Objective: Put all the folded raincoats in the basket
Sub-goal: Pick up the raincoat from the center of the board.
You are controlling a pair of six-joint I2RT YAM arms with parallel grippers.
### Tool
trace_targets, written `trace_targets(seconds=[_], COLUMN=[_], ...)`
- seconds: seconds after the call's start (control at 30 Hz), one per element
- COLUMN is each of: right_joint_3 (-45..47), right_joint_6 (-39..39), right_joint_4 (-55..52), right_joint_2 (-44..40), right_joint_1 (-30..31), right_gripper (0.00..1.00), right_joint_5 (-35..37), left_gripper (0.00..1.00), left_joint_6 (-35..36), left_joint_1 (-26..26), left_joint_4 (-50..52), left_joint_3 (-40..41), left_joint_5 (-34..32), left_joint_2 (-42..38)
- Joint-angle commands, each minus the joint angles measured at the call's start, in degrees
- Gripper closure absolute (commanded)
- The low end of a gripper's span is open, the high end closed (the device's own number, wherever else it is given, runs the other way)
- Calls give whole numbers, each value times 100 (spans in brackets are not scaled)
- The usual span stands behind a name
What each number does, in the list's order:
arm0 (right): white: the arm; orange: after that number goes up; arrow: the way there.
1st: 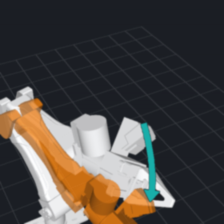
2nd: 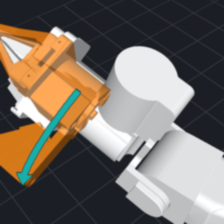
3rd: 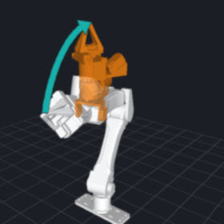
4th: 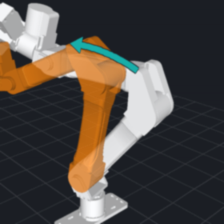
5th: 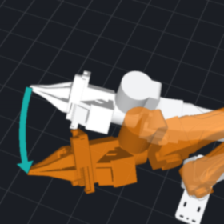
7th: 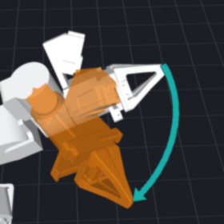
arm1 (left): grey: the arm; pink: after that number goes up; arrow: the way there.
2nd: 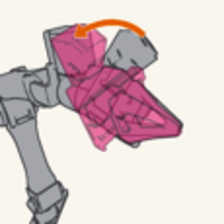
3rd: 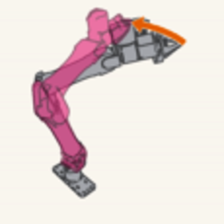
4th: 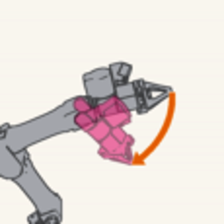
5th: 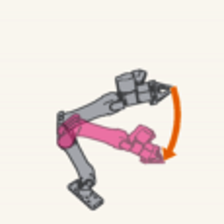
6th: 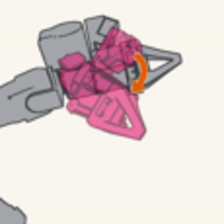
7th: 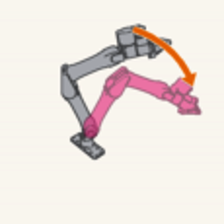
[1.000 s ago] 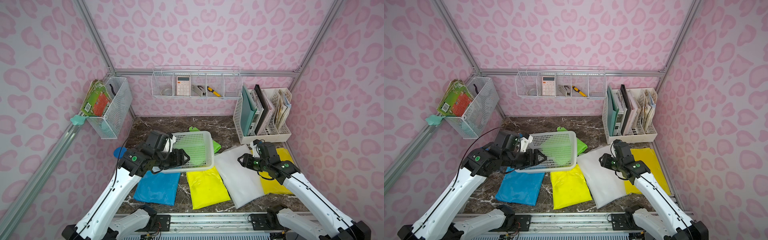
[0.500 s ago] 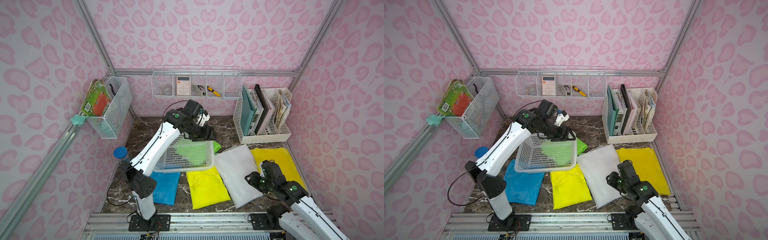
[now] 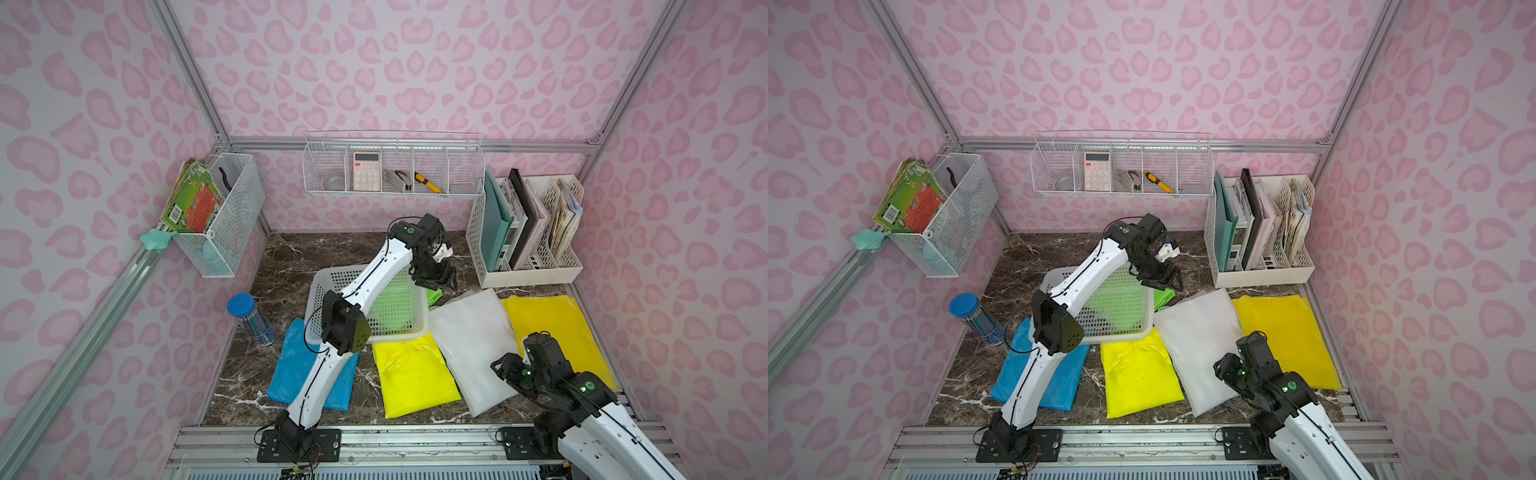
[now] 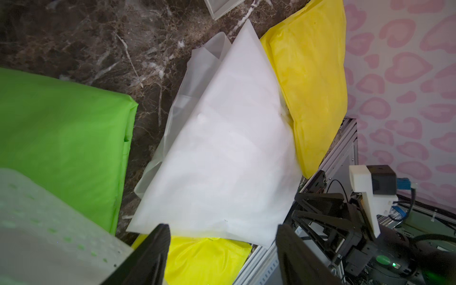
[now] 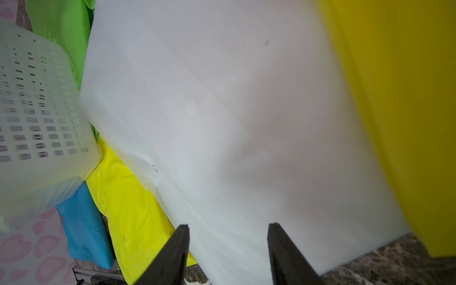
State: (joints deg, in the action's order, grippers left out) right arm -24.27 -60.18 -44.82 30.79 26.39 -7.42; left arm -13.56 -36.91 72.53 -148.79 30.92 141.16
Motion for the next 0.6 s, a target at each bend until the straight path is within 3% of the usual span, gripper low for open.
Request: trace_targets(seconds=[0.0, 0.3, 0.57], right_joint_3=[65, -59, -314], right_joint_6=[-116, -390, -311], right_joint_4=[-65, -559, -1096], right_joint_2=[-143, -518, -332], right_joint_1=[2, 9, 13], right_gripper=[46, 46, 46], right_joint_5=[-50, -115, -400], left_gripper=[27, 28, 30], left_joint_6=[-155, -238, -496], left_joint_1=[-74, -134, -170], left_joint_4=[-530, -806, -1195], left_joint_3=[-27, 5, 76], left_joint_5=[182, -174, -410], left_joint_2=[208, 675, 1065])
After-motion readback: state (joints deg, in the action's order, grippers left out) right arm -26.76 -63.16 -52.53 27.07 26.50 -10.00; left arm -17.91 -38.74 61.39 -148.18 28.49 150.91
